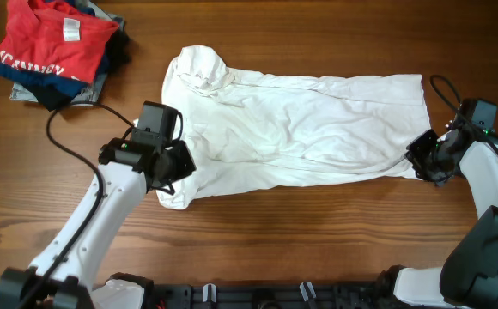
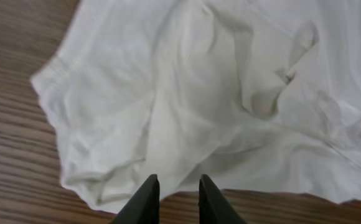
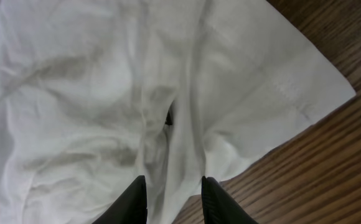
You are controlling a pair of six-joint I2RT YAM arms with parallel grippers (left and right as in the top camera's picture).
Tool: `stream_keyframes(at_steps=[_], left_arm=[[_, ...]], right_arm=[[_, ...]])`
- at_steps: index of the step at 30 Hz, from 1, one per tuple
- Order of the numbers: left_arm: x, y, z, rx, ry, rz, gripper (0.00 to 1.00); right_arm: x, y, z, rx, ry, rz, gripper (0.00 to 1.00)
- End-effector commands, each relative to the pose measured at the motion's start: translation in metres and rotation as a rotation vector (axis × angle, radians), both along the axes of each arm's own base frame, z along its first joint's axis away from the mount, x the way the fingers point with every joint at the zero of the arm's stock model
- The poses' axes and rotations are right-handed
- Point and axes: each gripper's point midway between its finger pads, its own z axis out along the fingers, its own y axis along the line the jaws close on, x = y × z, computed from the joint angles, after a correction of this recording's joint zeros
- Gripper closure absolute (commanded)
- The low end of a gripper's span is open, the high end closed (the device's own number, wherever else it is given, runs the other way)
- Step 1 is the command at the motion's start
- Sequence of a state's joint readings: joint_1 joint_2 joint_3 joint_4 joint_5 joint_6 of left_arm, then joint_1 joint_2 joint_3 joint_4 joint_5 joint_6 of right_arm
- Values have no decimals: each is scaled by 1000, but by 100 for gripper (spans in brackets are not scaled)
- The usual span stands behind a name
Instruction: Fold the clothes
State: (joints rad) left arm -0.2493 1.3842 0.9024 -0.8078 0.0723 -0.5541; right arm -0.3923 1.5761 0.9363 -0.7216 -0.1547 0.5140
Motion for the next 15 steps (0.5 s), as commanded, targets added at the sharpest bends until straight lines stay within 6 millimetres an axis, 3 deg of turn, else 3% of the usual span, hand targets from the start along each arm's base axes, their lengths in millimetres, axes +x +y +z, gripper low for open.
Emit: stream_keyframes(at_steps=[1,8,15], left_arm=[[-14,-29,-18,-117,101,-100,82],[-13,-31,-63,-90,211,-106,87],[-25,-4,-107,41,345,-61,87]], right_arm=[[3,-9,6,-44,-8,1,73],[-4,-14,-17,-41,77,-55,78],[-5,-28,-19,-86,79,-87,76]])
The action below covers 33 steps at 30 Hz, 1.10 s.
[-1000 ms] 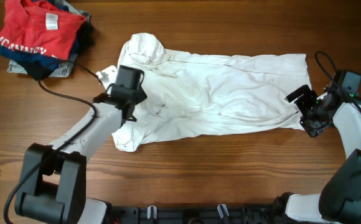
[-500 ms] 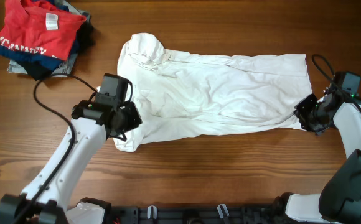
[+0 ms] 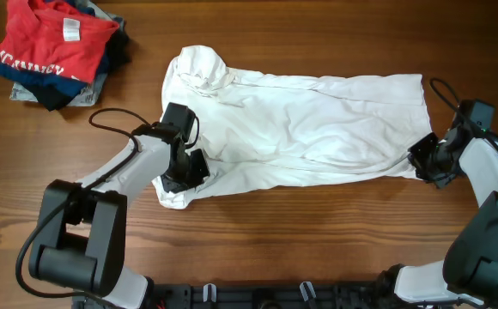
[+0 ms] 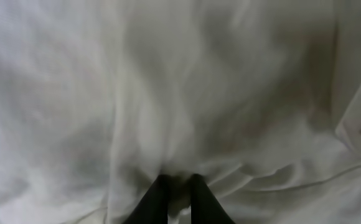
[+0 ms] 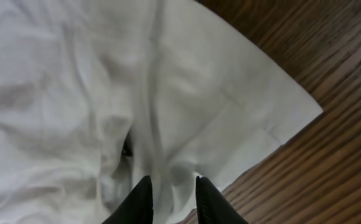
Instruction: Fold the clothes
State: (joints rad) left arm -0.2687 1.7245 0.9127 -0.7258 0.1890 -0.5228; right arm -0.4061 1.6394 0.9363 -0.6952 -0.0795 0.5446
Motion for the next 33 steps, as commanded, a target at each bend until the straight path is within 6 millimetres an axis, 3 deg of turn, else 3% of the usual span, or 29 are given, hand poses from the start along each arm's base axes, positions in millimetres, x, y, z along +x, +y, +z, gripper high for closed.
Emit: stream_keyframes(at_steps=[1,6,11,14,17,24,26,28,33], left_arm=[[-14,25,-29,104,86,9,86],[-19,68,-28,199,130,102,89],[-26,107,-27,232,176,224,89],[-27,116,-27,232,186,260,88],[-28,117,-27,230,187,265,85],[-28,114,-26,211,190,266,82],[-27,105,-26,161,195,271,84],[-27,93,-24,90,202,275,96],[-28,81,-4,43,178,263,96]], right_arm=[[-1,-13,0,-52,23,-34,76],[-2,-17,-4,-68,37,-37,74],[-5,-15,-24,-45,88,-42,78],[-5,-17,-25,-52,91,-44,78],[-10,-21,-25,-78,111,-64,79],[-42,-25,-25,-103,241,-188,87],[-52,-30,-25,-104,269,-228,88],[-63,-41,-24,-87,288,-278,93],[-80,-59,-18,-64,287,-375,96]])
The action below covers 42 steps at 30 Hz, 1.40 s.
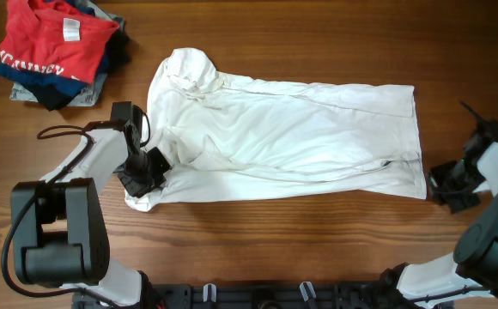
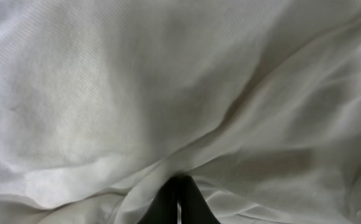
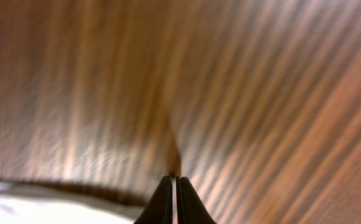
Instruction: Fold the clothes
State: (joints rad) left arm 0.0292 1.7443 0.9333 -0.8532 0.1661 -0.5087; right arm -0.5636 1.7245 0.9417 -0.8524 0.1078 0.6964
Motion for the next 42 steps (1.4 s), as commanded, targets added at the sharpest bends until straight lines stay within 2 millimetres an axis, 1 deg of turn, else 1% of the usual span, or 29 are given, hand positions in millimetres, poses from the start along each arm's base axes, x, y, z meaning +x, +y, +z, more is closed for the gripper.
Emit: stream_keyframes(at_steps=[1,3,5,6,7,8,9,10,11,12,13,14,15,17,18,19,22,24,25,28,31,36,39,42], left_arm=[[-20,-7,6,-2,24,-32,96],[-13,-12,24,-2,-53,-52,96],[-5,-17,47,-3,-156,-74,89],[-2,-21,60,-4,-211,-84,80],[0,-25,72,-6,-262,-97,74],[2,-28,83,-9,-311,-111,65],[4,-34,96,-16,-364,-118,50],[4,-39,104,-23,-395,-112,42],[5,-43,110,-30,-417,-104,35],[5,-48,114,-40,-431,-95,31],[4,-51,114,-44,-431,-88,24],[5,-54,113,-48,-430,-90,14],[7,-56,113,-49,-434,-91,1],[12,-50,111,-21,-437,-43,0],[13,-49,110,-14,-438,-35,0],[14,-49,110,-14,-441,-35,0],[12,-49,109,-11,-432,-35,0],[9,-48,108,-9,-421,-35,0],[9,-48,108,-9,-419,-36,0],[8,-48,108,-9,-416,-36,0],[8,-48,108,-8,-416,-36,0],[8,-48,108,-8,-416,-35,0],[8,-48,108,-9,-417,-35,0],[8,-48,108,-8,-416,-36,0]], right_arm=[[-5,-12,9,-15,-18,-66,96],[0,-10,23,-16,-76,-69,96],[11,-5,43,-7,-174,-29,96],[24,1,61,10,-276,35,94],[37,9,77,28,-376,107,84],[51,20,96,54,-491,201,70],[63,36,120,85,-624,306,46],[70,49,139,108,-717,381,24],[73,62,154,125,-782,437,16],[75,77,165,146,-824,487,13],[76,88,168,164,-835,516,13],[78,108,169,213,-839,567,13],[79,132,168,279,-834,621,13],[81,176,165,397,-813,706,14],[82,198,159,443,-781,733,14],[82,213,153,463,-742,744,14],[82,242,128,453,-612,711,13],[79,258,106,437,-505,635,12],[78,264,97,442,-470,628,12],[72,272,75,468,-377,590,12],[70,274,58,475,-321,587,12],[72,272,48,458,-300,581,12],[70,268,36,426,-263,583,12],[69,277,30,439,-251,600,12]])
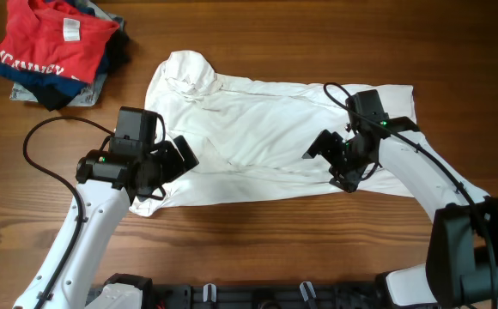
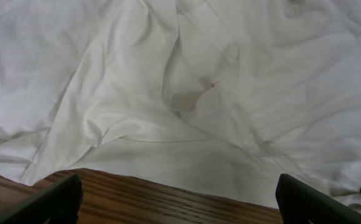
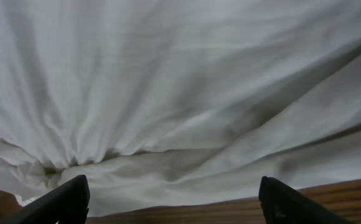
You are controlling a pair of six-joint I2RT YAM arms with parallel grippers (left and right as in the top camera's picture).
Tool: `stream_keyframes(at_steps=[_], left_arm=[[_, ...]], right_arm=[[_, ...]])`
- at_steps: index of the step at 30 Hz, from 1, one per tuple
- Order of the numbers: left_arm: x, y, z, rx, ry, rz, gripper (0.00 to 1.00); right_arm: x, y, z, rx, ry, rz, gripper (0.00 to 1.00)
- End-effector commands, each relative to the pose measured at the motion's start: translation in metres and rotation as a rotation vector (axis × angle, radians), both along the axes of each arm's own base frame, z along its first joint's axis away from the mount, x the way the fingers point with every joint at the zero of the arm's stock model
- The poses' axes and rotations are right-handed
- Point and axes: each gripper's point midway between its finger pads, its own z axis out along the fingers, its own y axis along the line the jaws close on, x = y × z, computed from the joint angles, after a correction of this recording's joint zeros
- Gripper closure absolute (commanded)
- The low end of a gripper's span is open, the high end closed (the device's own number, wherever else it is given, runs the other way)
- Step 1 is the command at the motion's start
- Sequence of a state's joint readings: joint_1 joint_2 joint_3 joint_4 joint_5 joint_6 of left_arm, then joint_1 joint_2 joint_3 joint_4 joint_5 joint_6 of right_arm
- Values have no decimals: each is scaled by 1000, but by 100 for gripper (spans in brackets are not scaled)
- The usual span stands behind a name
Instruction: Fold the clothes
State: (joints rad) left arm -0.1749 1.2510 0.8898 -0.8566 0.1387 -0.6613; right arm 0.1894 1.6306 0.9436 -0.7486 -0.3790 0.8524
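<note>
A white shirt (image 1: 275,129) lies spread across the middle of the table, collar end at the left, wrinkled along its near edge. My left gripper (image 1: 167,167) hangs over the shirt's near left part, jaws wide open and holding nothing. In the left wrist view the left gripper (image 2: 180,208) shows only its fingertips (image 2: 56,199) at the frame's corners, over the near hem (image 2: 168,168). My right gripper (image 1: 328,165) is open wide above the near middle-right of the shirt. Its view shows the right gripper (image 3: 180,208) over bunched folds (image 3: 56,168).
A pile of clothes with a red shirt (image 1: 56,43) on top sits at the far left corner. Bare wooden table (image 1: 275,249) runs along the near edge. The left arm's cable (image 1: 39,142) loops over the wood to the left of the shirt.
Both grippers have opened wide. The left let go of the shirt's near left corner and stands higher. The right went from bare wood at the far right to over the shirt's near middle-right.
First both grippers stood slightly open at the near corners of a rumpled shirt. Then they were down in the cloth. Later the shirt lay flatter and further left, the left shut in it, the right shut over wood. Now both hang open above it.
</note>
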Motion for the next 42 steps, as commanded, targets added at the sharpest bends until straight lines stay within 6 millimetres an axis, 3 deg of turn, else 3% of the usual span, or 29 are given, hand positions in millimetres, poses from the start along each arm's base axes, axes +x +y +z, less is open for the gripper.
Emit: stream_keyframes(at_steps=[1,4,11,16,21,29,33,35,39,42], left_arm=[[0,2,-2,12,5,14,0],[0,2,-2,12,6,14,0],[-3,2,-3,15,19,14,0],[-4,3,-3,16,24,14,0],[-4,3,-3,16,24,14,0],[-4,3,-3,16,24,14,0],[-5,3,-4,17,28,14,0],[-5,3,-4,17,28,14,0],[-5,3,-4,17,28,13,0],[-5,3,-4,17,28,14,0]], right_arm=[[4,8,-6,-20,-5,11,12],[8,15,-5,-16,-25,9,12],[-6,25,-16,-38,11,14,12],[4,21,-17,-69,-35,5,14],[-10,17,-28,-81,9,-17,16],[-4,17,-27,-79,-11,-34,16],[2,12,-29,-110,-39,-45,39],[5,13,-28,-106,-52,-45,59],[13,6,-29,-147,-81,-83,91],[22,4,-28,-162,-122,-89,94]])
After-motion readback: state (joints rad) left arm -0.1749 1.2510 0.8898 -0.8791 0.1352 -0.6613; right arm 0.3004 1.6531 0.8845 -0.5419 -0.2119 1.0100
